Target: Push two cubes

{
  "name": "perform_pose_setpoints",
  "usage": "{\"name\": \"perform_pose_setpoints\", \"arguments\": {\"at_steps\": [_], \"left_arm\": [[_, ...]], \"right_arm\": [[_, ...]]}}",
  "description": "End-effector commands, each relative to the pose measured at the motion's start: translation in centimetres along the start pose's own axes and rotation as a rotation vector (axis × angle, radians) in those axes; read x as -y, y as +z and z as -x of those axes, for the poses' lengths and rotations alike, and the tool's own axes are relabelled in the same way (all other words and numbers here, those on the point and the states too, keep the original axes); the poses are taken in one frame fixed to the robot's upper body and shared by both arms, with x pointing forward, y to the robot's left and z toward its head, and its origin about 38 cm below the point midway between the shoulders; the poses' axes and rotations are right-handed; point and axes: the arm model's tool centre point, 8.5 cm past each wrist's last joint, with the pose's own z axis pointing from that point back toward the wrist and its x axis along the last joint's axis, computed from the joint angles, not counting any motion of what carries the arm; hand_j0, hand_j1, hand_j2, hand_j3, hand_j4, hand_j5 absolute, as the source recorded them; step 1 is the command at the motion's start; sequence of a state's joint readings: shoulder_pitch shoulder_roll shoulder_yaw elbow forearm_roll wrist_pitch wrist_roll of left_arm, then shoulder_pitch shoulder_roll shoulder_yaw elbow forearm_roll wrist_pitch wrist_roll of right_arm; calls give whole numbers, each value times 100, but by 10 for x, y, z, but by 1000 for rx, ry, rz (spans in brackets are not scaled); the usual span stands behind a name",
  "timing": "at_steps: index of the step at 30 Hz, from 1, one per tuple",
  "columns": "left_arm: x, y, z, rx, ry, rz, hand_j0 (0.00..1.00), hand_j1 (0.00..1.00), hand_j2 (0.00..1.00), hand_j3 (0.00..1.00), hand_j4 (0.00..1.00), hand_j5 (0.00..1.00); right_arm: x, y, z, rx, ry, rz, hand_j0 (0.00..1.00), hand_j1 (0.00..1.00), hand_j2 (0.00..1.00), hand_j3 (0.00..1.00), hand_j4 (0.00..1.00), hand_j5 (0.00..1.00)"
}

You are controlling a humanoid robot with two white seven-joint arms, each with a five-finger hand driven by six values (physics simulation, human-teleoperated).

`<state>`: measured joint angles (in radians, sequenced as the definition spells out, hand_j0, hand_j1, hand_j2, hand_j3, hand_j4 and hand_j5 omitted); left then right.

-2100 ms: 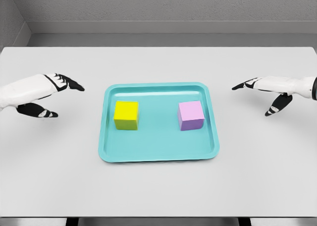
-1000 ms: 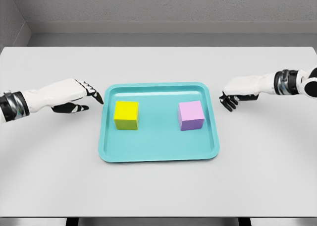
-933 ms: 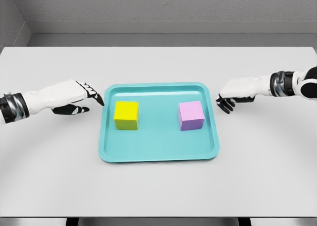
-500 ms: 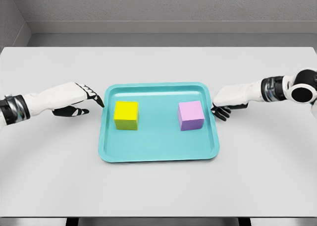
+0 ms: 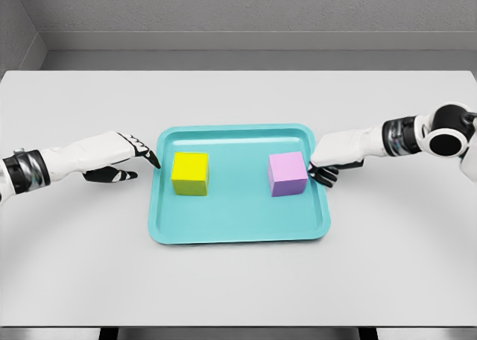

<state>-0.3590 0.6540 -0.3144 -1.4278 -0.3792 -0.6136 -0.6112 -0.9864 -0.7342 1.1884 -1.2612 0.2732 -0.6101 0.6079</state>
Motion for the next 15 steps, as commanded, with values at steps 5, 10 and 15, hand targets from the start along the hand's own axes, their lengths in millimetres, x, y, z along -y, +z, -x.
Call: {"name": "perform_pose_setpoints", "arguments": {"at_steps": [5,10,15], "left_arm": [[0,-5,-4,16,12,-13,64,64,64,64,64,64],[0,-6,-5,19,10,-15,64,64,64,64,64,64],[-1,-8,-8,27,10,-19,64,64,64,64,64,64]], "right_arm": [[4,-10,-8,32,14,-10,11,11,11,11,11,11],[10,-14,-17,56,34,-5,11,11,11,11,11,11],[11,-18,-22,74,45,-5,11,11,11,11,11,11]]}}
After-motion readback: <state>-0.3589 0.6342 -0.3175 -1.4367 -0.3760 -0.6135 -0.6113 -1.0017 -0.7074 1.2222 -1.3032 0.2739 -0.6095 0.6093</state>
